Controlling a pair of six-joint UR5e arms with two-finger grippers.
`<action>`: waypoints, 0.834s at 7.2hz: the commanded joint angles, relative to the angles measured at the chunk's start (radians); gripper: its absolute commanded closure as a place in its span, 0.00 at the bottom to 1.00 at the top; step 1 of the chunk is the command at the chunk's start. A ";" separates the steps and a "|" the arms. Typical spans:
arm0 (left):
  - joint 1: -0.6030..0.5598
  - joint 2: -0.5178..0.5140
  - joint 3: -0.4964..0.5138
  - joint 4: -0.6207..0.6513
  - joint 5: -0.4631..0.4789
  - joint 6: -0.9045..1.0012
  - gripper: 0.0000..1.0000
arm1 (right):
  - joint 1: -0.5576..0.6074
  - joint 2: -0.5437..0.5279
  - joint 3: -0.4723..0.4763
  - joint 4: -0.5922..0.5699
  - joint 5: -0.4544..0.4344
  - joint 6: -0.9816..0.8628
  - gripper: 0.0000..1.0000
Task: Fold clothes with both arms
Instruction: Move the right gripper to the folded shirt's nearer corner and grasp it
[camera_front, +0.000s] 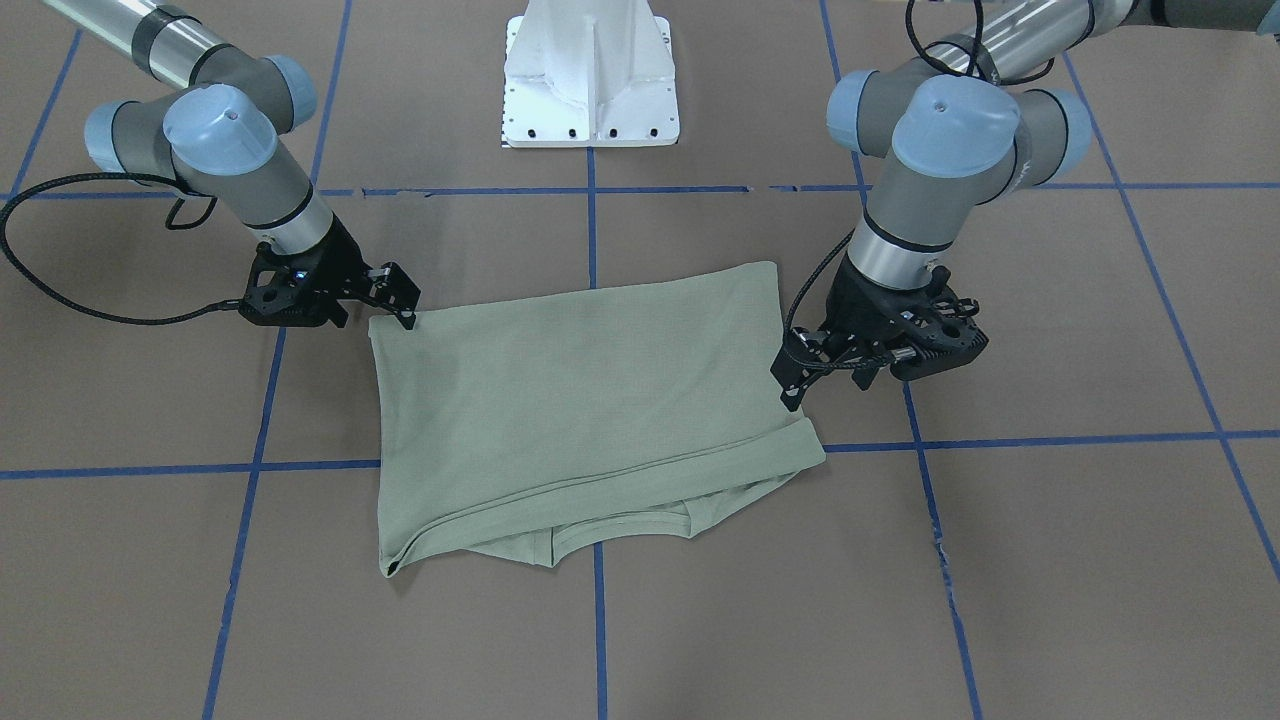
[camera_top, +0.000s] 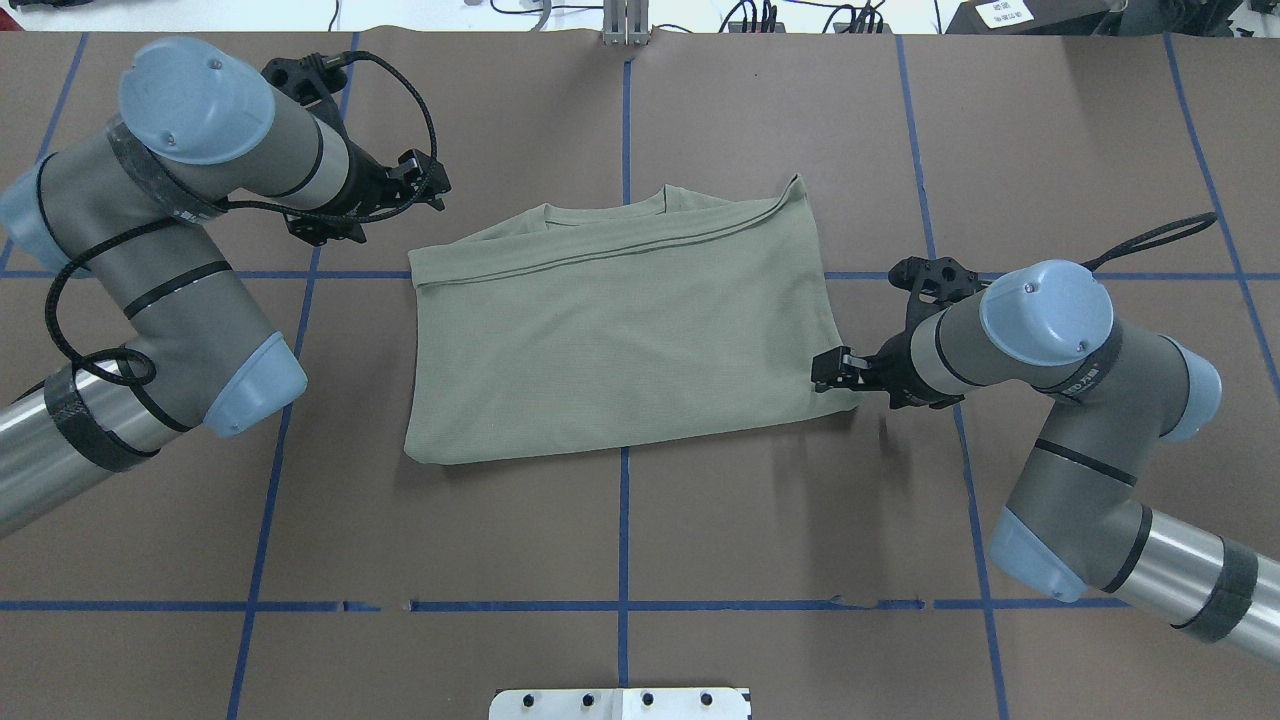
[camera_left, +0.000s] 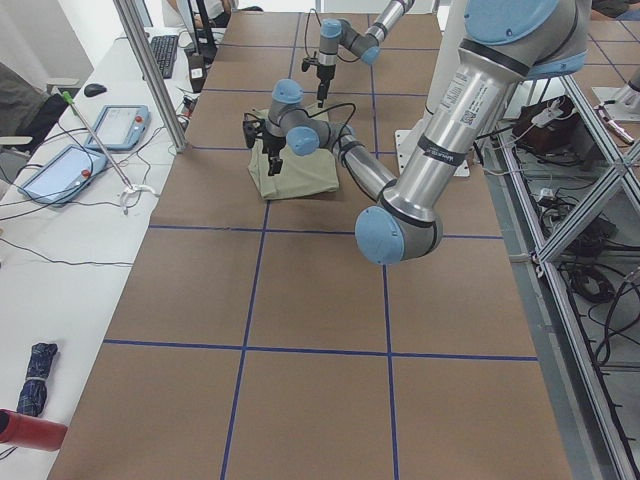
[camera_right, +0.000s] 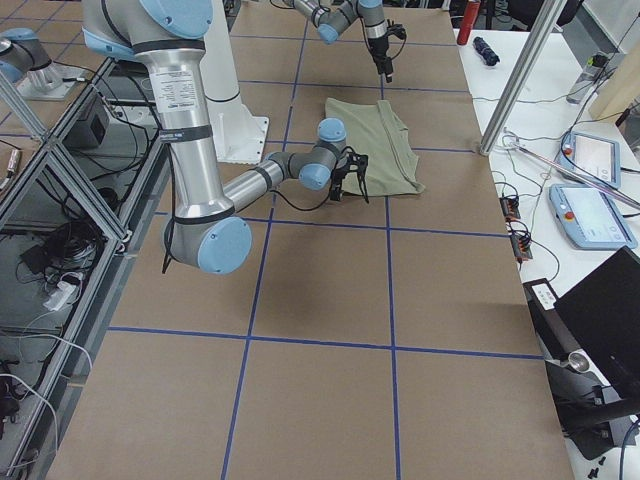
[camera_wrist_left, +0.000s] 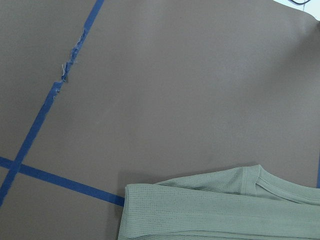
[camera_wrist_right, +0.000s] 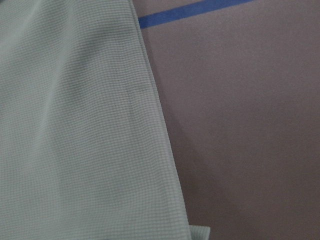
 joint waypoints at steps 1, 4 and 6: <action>0.000 0.001 0.002 -0.002 0.001 0.001 0.01 | -0.008 0.009 -0.007 0.002 -0.002 0.002 0.37; 0.000 0.003 0.011 -0.006 0.002 0.002 0.01 | -0.007 0.015 -0.004 0.008 0.012 -0.003 1.00; 0.000 0.003 0.011 -0.006 0.002 0.001 0.01 | -0.004 0.014 0.004 0.003 0.018 -0.003 1.00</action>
